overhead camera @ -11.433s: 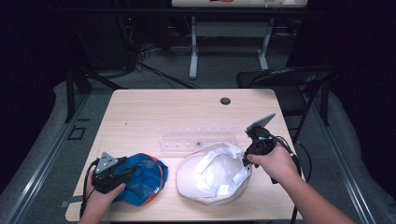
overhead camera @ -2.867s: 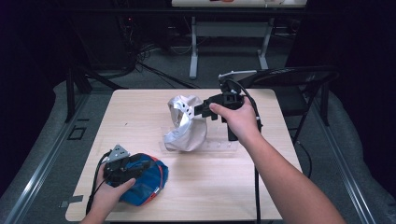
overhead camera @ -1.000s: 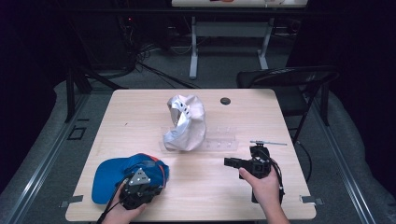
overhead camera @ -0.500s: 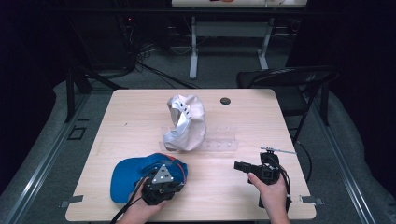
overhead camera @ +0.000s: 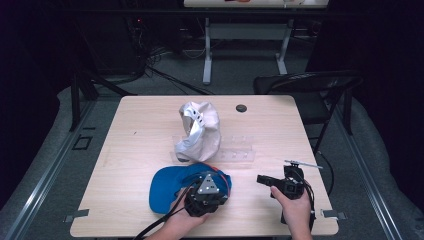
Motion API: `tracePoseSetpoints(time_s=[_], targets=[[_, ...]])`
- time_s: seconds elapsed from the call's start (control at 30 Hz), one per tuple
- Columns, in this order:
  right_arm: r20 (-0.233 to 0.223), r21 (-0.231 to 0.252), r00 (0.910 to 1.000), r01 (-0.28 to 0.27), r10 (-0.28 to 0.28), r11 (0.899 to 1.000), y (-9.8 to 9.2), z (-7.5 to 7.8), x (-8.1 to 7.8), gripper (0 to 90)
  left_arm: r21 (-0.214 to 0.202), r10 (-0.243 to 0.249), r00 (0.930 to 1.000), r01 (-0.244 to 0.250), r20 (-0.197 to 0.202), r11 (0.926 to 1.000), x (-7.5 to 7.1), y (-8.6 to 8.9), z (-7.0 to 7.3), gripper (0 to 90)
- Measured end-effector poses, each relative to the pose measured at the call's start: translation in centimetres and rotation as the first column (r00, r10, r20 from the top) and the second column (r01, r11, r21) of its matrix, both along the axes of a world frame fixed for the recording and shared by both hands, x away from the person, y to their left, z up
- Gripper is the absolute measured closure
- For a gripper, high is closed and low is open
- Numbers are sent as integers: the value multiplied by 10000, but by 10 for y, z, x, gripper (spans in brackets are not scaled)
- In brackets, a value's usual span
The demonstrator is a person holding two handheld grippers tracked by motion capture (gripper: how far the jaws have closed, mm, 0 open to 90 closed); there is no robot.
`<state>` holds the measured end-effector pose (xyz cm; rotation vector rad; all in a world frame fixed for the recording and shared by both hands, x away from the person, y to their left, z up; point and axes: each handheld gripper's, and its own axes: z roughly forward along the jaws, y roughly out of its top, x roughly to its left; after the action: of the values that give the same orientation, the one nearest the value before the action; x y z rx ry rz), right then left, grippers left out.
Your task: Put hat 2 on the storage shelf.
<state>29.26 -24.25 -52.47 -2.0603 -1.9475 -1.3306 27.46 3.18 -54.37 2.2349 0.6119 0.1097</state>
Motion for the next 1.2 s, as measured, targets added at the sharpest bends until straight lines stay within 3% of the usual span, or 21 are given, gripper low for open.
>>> tracePoseSetpoints(time_s=[0.17,0.33,0.37,0.47,0.53,0.77,0.93,1.1,1.2], targets=[[-42,-59,10000,51,-52,10000,-2,-3,0,682,66,-99,9999,99,47,9999,1,-8,-3,792],[-109,-40,9999,32,-32,10000,-3,-4,1,692,32,186,9997,-185,-128,9998,5,-2,-6,739],[-204,-82,9998,-24,22,10000,-4,-5,1,693,-52,211,9996,-212,-166,9998,5,1,-5,693],[-155,-59,9999,-21,21,10000,-2,-5,1,693,-186,319,9995,-318,9,9993,4,10,1,625],[-157,-81,9998,-155,153,9998,-1,-4,1,690,-267,332,9993,-328,159,9991,3,20,7,604],[-162,-18,9991,-383,383,9993,8,-4,1,692,-532,1133,9927,-1111,407,9924,0,66,19,597],[-197,60,9971,-735,736,9973,15,-3,1,693,-291,1637,9855,-1625,441,9863,0,98,18,599],[-414,204,9908,-1277,1285,9916,25,-6,4,668,-26,2070,9767,-2072,563,9783,3,126,19,597],[-485,239,9882,-1443,1453,9892,33,-8,6,663,-120,2471,9675,-2468,536,9690,6,144,18,598]])
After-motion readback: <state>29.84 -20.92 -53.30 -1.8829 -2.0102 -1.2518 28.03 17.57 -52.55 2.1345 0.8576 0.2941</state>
